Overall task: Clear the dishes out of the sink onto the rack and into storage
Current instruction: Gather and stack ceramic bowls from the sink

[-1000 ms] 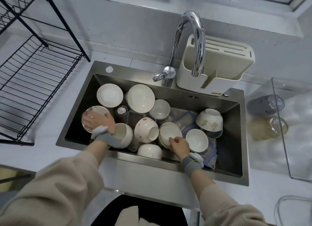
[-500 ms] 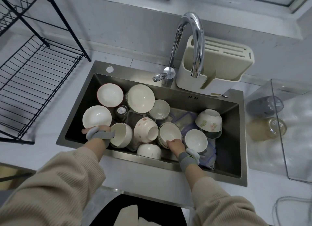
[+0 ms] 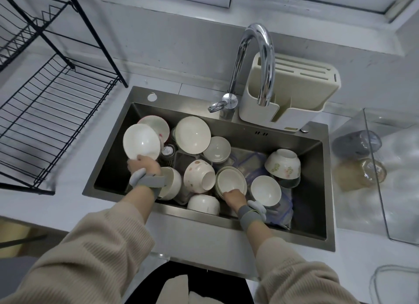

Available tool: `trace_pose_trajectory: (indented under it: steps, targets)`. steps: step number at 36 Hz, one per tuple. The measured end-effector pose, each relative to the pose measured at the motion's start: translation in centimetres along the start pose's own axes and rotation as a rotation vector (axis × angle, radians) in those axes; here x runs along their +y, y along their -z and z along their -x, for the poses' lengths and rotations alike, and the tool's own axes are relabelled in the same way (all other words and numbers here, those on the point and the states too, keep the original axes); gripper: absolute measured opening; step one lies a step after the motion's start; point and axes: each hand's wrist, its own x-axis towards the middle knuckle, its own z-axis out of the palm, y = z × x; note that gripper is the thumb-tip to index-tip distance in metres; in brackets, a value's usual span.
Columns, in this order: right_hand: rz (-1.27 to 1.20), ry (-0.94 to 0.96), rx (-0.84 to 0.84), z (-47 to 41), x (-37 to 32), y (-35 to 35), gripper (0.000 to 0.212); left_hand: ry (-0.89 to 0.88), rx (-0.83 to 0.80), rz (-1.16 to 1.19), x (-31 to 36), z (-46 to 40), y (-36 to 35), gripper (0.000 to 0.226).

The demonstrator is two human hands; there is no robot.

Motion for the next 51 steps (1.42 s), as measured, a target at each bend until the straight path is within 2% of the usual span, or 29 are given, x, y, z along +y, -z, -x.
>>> trace_pose_trajectory:
  steps: [1,2,4,6,10,12,16,19,22,29,37,41,51]
  targets:
    - [-0.031,0.001,0.007,0.1,0.1,-0.1,0.032,0.039,0.031,0.113,0.7,0.9,-0.3,0.040]
    - [-0.081,-0.002,0.037,0.1,0.2,-0.1,0.029,0.000,0.030,0.166,1.4,1.7,-0.6,0.041]
    - [-0.218,-0.052,0.145,0.1,0.4,0.2,0.034,-0.125,-0.008,0.158,1.9,3.4,-1.1,0.039]
    - [-0.329,-0.183,0.248,0.2,0.9,0.6,0.044,-0.284,-0.062,0.122,1.7,4.9,-1.8,0.036]
    - [-0.449,-0.304,0.051,0.0,2.1,0.8,0.036,-0.490,-0.269,-0.043,0.6,7.4,-3.8,0.030]
    - [-0.632,-0.314,-0.013,-0.2,2.0,0.8,0.034,-0.528,-0.370,-0.170,0.3,8.3,-4.5,0.032]
    - [-0.907,-0.368,-0.046,-0.5,1.5,1.1,0.044,-0.551,-0.489,-0.386,-0.2,9.5,-5.6,0.035]
    - [-1.081,-0.372,-0.015,-0.9,1.3,0.9,0.049,-0.576,-0.502,-0.426,-0.3,9.9,-5.8,0.033]
    - [-1.151,-0.355,0.027,-1.5,1.1,0.8,0.050,-0.609,-0.512,-0.449,-0.1,10.0,-6.0,0.033]
    - [-1.159,-0.291,0.109,-1.2,1.3,1.0,0.051,-0.657,-0.499,-0.501,0.5,10.1,-6.4,0.033]
    - [-0.770,-0.192,0.242,-0.5,3.0,1.7,0.039,-0.693,-0.484,-0.571,0.9,11.2,-7.1,0.035]
    - [-0.689,-0.156,0.303,0.0,3.1,2.6,0.027,-0.747,-0.493,-0.613,0.8,12.0,-7.0,0.036]
    - [-0.470,-0.049,0.321,1.7,3.2,5.8,0.028,-0.713,-0.553,-0.609,1.3,15.0,-7.7,0.033]
